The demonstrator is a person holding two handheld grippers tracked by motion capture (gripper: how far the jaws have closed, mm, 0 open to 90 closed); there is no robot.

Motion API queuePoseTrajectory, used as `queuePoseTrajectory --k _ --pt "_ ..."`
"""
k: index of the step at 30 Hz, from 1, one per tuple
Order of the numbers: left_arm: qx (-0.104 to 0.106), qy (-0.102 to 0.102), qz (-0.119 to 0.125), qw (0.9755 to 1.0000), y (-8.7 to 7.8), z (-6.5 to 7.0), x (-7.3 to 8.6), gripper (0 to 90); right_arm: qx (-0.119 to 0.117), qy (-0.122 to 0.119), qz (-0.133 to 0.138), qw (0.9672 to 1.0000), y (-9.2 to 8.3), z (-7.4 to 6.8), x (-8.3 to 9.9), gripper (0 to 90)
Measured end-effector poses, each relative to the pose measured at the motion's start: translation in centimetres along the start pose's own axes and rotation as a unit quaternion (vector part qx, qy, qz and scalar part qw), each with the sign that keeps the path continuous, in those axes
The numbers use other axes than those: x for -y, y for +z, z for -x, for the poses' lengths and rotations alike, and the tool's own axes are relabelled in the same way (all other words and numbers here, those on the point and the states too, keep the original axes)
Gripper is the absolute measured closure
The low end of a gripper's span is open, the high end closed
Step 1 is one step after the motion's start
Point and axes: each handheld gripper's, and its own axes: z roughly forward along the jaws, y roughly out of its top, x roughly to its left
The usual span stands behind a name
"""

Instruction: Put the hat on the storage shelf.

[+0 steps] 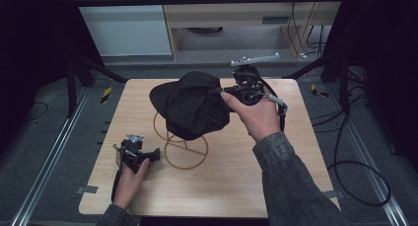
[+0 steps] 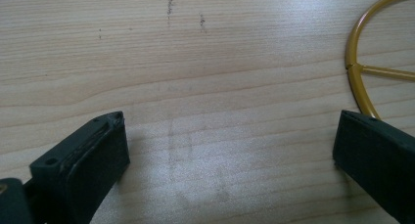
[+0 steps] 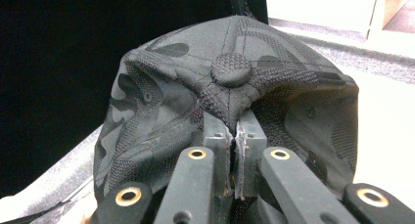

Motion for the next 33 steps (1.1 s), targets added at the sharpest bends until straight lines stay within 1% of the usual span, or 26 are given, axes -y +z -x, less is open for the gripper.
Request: queuePoseTrajectory --k 9,10,12,20,24,33 --pt "0.000 0.001 0.000 1.0000 0.0 0.0 0.0 0.0 -0.003 0.007 -0.009 0.9999 0.5 0.4 0.6 86.4" --pt "0.000 0.001 0.000 1.0000 0.0 0.0 0.0 0.0 -0.001 0.004 -0.009 0.9999 0.6 0.5 0.7 86.4" --pt "0.000 0.001 0.000 1.0000 0.0 0.0 0.0 0.0 0.006 0.005 -0.016 0.9998 0.7 0.5 1.0 86.2" --pt "0.001 0.001 0.000 1.0000 0.0 0.1 0.0 0.0 0.006 0.002 -0.024 0.9997 1.5 0.7 1.9 85.7" --pt "0.001 0.001 0.000 1.0000 0.0 0.1 0.0 0.0 0.006 0.004 -0.027 0.9996 1.7 0.7 2.0 85.6" --pt "0.002 0.002 0.000 1.0000 0.0 0.1 0.0 0.0 0.009 -0.003 -0.038 0.9992 2.5 0.5 2.5 85.3"
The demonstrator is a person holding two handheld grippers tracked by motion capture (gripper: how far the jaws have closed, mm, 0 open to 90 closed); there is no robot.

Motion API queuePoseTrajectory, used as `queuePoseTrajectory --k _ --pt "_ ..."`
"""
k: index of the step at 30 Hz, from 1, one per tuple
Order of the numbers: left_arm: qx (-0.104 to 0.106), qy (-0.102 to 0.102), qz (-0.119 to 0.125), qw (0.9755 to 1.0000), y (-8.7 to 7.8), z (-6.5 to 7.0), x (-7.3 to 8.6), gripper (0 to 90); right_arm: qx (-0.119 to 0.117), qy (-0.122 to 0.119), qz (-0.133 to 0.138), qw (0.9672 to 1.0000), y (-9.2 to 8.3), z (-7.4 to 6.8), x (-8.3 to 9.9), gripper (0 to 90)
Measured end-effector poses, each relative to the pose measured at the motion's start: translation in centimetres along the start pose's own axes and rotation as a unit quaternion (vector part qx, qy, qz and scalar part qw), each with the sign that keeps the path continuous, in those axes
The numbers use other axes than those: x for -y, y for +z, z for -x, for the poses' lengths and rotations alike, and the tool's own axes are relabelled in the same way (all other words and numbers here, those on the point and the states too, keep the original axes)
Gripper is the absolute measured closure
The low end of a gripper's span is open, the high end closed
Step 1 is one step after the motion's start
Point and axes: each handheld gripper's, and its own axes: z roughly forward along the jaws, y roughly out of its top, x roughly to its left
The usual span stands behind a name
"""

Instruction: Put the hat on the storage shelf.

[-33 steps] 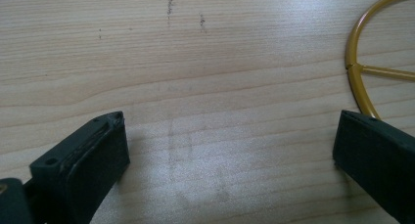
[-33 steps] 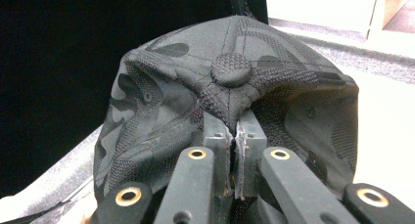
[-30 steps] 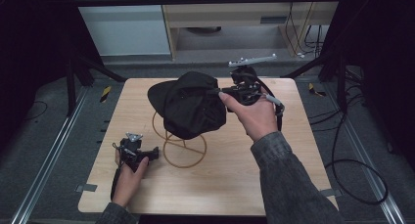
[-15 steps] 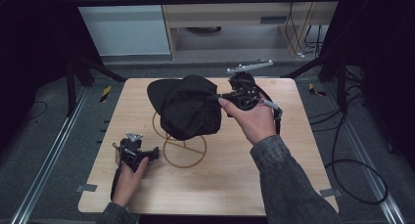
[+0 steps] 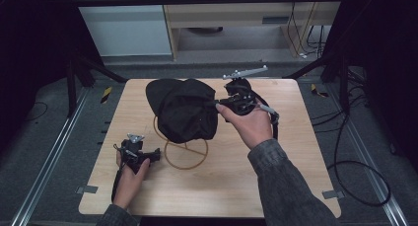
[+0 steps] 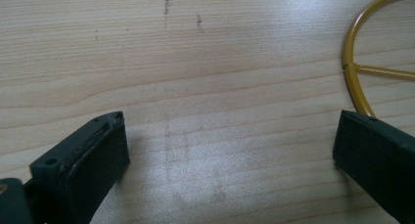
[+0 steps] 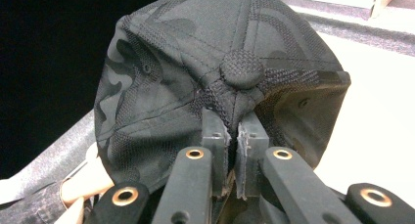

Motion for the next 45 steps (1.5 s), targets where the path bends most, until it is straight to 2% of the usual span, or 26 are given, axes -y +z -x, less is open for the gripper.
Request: queuePoseTrajectory --k 27,45 --pt "0.000 0.000 0.000 1.0000 0.0 0.0 0.0 0.0 0.001 -0.013 -0.024 0.9996 2.1 -0.7 1.0 83.4" --pt "0.001 0.001 -0.001 1.0000 0.0 0.0 0.0 0.0 -0.004 -0.015 -0.027 0.9995 3.5 -1.3 1.0 82.3"
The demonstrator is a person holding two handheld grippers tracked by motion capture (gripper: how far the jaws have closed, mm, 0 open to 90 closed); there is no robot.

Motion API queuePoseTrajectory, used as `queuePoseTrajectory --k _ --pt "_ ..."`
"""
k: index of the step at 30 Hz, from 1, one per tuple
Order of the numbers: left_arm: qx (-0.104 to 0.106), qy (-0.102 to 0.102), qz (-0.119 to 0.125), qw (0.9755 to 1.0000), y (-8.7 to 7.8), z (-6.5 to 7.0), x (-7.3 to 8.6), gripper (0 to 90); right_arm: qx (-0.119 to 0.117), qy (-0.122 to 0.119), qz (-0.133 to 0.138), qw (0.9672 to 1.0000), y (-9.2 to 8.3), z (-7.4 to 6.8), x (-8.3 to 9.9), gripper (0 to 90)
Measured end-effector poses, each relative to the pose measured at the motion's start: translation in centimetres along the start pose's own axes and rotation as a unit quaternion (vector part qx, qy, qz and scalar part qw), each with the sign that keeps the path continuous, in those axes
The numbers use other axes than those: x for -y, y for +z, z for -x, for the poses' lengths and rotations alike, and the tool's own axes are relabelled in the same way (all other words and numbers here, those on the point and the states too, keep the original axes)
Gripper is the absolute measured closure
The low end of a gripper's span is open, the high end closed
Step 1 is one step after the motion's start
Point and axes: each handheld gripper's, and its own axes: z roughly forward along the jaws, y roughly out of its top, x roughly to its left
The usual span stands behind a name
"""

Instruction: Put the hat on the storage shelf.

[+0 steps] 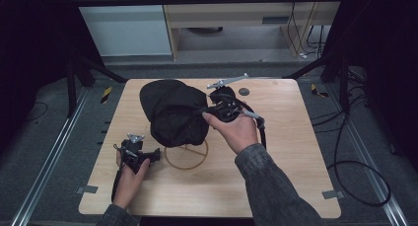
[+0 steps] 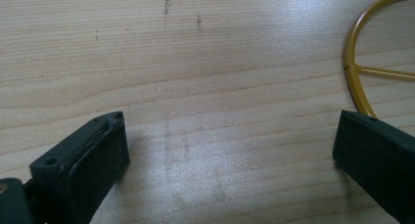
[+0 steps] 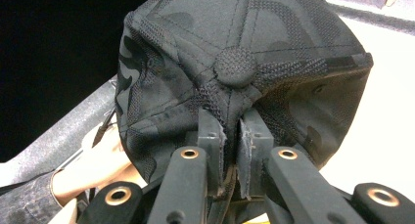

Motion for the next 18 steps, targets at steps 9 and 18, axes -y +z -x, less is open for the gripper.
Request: queuePoseTrajectory --k 9,18 --pt "0.000 0.000 0.000 1.0000 0.00 0.00 0.00 0.0 0.003 0.000 -0.004 1.0000 0.57 -0.22 -0.08 81.8" --pt "0.000 0.001 0.000 1.0000 0.00 0.00 0.00 0.0 0.011 -0.004 -0.002 0.9999 0.78 -0.35 -0.08 79.8"
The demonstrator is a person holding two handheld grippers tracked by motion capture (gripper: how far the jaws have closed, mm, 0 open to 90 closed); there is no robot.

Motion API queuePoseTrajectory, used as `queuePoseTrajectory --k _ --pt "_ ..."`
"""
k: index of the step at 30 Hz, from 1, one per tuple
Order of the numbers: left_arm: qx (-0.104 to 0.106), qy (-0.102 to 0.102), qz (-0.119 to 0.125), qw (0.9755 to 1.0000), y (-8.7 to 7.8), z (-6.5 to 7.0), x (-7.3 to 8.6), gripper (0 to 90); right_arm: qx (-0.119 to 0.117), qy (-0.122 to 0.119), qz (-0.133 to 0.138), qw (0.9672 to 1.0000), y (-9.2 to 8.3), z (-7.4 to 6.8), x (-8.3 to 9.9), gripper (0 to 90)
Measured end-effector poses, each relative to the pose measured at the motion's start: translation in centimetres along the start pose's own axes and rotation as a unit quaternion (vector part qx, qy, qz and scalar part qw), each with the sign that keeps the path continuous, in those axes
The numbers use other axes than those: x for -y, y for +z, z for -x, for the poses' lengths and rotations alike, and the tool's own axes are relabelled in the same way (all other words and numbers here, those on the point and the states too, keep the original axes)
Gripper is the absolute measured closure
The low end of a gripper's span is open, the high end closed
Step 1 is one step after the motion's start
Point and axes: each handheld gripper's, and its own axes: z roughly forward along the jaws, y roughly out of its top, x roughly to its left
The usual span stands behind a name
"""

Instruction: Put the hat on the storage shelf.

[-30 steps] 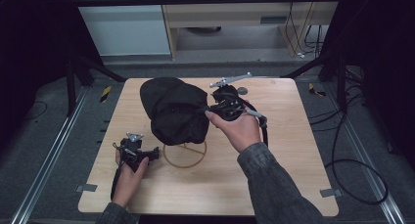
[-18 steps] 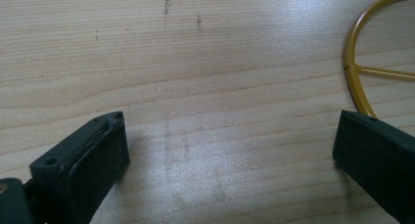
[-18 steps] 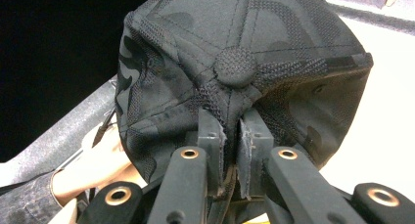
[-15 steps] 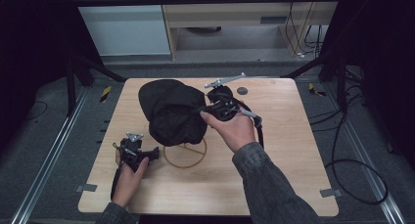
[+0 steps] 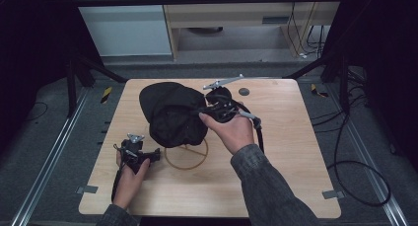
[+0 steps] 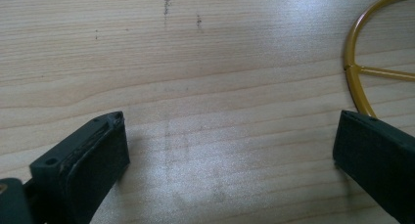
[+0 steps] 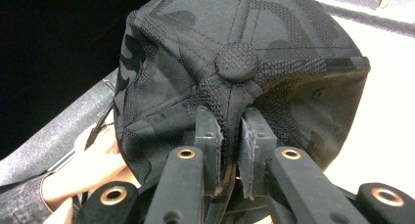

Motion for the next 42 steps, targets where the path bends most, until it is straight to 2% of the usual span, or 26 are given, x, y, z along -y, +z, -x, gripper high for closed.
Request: queuePoseTrajectory --k 1,2,22,32,42 --pt "0.002 0.008 -0.006 0.9999 -0.1 -0.1 0.0 0.0 0.000 0.000 0.000 1.0000 0.0 0.0 0.0 79.2" --pt "0.001 0.002 0.000 1.0000 0.0 0.0 0.0 0.0 0.000 0.001 0.003 1.0000 0.0 0.1 0.0 78.1" --pt "0.003 0.002 0.000 1.0000 0.0 0.1 0.0 0.0 0.000 0.013 0.008 0.9999 -0.1 0.4 -0.1 69.9" --pt "0.003 0.003 0.000 1.0000 0.0 0.1 0.0 0.0 -0.006 0.018 0.020 0.9996 -0.9 0.7 -0.2 70.7" --pt "0.003 0.003 0.000 1.0000 0.0 0.1 0.0 0.0 -0.003 0.018 0.025 0.9995 -2.0 0.9 -0.2 70.9"
